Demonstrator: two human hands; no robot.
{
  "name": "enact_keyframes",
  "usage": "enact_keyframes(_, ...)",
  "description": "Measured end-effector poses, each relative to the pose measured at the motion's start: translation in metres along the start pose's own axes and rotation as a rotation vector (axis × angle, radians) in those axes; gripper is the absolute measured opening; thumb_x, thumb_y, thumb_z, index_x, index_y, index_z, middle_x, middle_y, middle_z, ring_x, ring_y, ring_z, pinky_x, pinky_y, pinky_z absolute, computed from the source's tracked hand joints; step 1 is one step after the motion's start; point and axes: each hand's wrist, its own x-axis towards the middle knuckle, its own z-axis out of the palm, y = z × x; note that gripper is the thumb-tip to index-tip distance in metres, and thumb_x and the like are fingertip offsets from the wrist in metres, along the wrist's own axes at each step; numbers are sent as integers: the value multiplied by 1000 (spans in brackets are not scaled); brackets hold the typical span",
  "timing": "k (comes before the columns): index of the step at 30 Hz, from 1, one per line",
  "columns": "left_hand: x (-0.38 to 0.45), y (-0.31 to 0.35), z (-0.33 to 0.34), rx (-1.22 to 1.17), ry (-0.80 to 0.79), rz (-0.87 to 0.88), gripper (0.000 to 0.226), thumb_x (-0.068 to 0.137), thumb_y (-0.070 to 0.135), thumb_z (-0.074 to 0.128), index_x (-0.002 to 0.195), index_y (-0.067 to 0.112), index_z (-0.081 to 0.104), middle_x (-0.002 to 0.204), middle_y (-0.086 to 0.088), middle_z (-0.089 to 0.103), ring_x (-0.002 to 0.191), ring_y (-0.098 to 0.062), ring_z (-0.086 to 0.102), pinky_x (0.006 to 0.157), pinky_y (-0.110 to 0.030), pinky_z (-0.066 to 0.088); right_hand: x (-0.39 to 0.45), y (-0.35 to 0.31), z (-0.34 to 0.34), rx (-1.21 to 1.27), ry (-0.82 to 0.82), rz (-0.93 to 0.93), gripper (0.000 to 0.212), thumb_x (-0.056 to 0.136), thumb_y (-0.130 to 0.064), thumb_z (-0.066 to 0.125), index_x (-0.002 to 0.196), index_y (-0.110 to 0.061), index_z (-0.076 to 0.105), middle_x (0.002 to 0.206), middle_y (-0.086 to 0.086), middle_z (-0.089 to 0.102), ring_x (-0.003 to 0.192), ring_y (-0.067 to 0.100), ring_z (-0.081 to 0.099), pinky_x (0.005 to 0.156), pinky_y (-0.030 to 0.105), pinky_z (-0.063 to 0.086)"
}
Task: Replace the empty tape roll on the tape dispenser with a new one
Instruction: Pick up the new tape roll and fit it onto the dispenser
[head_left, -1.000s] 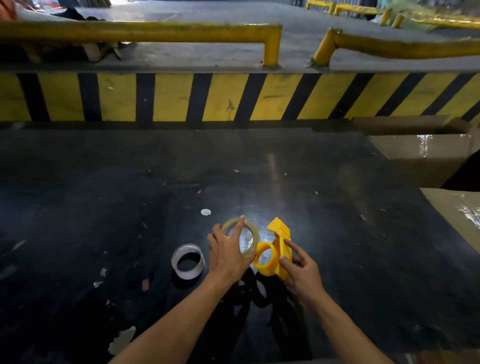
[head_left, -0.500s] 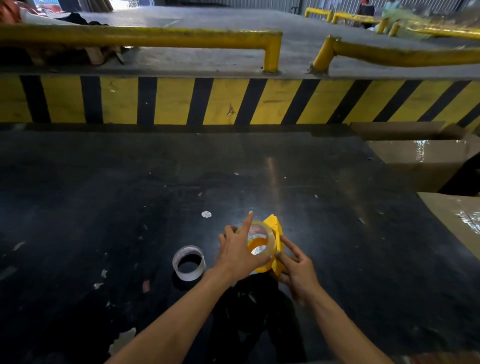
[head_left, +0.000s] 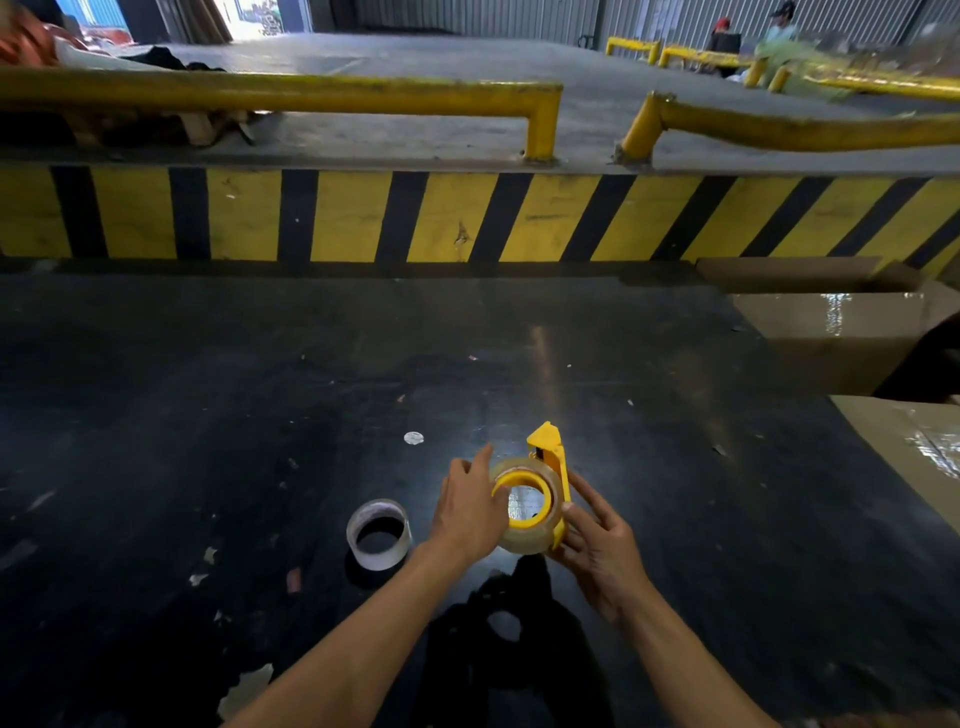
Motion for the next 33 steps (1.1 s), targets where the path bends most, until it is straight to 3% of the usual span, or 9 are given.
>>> enact_keyframes(3,2,1,-7,-35,64,-36,62,100,13,52,158,22,29,135,-14,53,115,-31,58,88,-37,47,-1,0,2,15,-12,-17,40,95,-10,59,117,-42,69,116,29,69,101,35,68,80,43,54)
enact_keyframes(7,0,1,-12,-102,156,-79,58,95,3,48,149,22,42,115,-13,66,95,-29,63,73,-36,47,1,2,5,33,27,-42,41,94,-8,59,122,-37,67,111,20,74,99,35,69,77,43,54)
enact_keyframes(9,-1,1,-13,-102,160,-87,52,96,9,48,146,22,45,121,-14,67,104,-32,64,80,-39,50,3,5,5,33,37,-44,44,94,-7,60,130,-31,63,113,20,73,99,35,69,73,41,57)
enact_keyframes(11,0,0,-14,-76,109,-89,54,97,24,57,149,24,42,137,-14,58,122,-33,58,97,-40,47,2,8,6,30,27,-43,45,94,-6,60,131,-30,63,113,19,72,101,34,69,76,43,59)
enact_keyframes(16,-3,-3,-7,57,-166,-48,111,85,61,69,162,25,-1,156,-16,32,142,-36,41,112,-46,40,3,11,8,34,7,-24,42,94,-8,60,128,-34,64,115,24,72,106,39,69,91,54,55)
enact_keyframes(19,-6,-4,-6,50,-219,73,118,80,53,78,162,27,-2,159,-13,27,145,-31,37,115,-41,40,4,9,7,43,3,-4,43,95,-8,58,127,-36,64,112,24,73,102,40,69,88,51,56)
enact_keyframes(22,-6,-5,-14,163,-311,183,122,75,42,86,160,39,-1,156,-13,25,142,-34,37,115,-41,38,2,7,3,28,-34,9,41,96,-10,58,128,-36,64,116,20,73,104,38,70,84,50,56)
enact_keyframes(26,-7,-3,-15,305,-332,155,117,78,44,83,155,53,-4,142,-22,34,129,-46,46,110,-47,42,2,5,1,11,-35,6,42,95,-11,59,129,-35,62,119,18,73,109,39,69,89,54,55)
enact_keyframes(33,-10,5,-11,390,-326,132,115,76,50,83,157,51,2,141,-22,30,125,-47,46,107,-50,44,0,-1,2,22,-56,-9,43,95,-4,58,127,-31,65,117,30,67,100,36,69,70,41,60)
